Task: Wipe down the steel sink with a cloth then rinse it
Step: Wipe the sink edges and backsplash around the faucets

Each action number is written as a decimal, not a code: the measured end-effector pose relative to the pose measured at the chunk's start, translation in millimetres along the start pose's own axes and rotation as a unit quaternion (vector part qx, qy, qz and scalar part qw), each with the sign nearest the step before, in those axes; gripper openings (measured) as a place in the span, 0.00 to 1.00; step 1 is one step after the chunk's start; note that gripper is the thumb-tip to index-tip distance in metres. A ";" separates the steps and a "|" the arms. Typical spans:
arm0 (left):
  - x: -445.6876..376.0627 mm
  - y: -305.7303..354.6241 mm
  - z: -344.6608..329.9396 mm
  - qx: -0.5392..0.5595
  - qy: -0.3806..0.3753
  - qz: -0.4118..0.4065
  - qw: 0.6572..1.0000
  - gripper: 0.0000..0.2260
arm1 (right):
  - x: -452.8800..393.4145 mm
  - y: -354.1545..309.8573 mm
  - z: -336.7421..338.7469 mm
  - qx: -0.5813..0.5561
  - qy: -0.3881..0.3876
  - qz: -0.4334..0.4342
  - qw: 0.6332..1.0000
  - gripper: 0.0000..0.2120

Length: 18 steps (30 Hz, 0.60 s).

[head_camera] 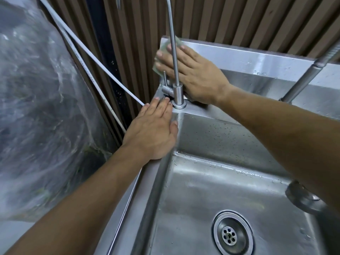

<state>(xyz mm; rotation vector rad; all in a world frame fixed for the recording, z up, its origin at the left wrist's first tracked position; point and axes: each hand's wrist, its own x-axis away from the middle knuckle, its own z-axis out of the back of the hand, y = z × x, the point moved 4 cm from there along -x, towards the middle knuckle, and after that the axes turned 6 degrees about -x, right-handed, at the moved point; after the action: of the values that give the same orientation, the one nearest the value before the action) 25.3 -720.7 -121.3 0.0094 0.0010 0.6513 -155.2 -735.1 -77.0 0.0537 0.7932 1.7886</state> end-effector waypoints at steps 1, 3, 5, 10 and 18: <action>-0.2 -0.3 -0.1 -0.002 -0.001 0.000 1.000 0.28 | 15.6 1.5 1.8 0.007 -0.007 -0.001 1.000 0.26; -0.5 0.3 -0.3 -0.002 -0.002 -0.003 1.000 0.28 | 52.2 2.7 8.5 0.000 0.000 -0.090 0.996 0.27; -0.1 -0.5 -0.1 0.000 0.001 -0.001 1.000 0.28 | 83.8 3.6 15.2 -0.026 0.029 -0.263 0.964 0.28; 0.4 -0.5 -1.2 0.007 0.012 0.000 1.000 0.28 | 59.8 -6.9 20.1 -0.043 0.048 -0.376 0.924 0.29; -2.4 -0.8 -0.1 0.001 0.009 -0.002 1.000 0.28 | 15.2 -1.2 21.8 -0.060 0.000 -0.187 0.981 0.28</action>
<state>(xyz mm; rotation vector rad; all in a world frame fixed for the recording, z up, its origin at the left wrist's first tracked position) 23.9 -722.8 -121.4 0.0060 0.0198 0.6479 -150.9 -711.3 -66.0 -0.1663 0.6453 1.4753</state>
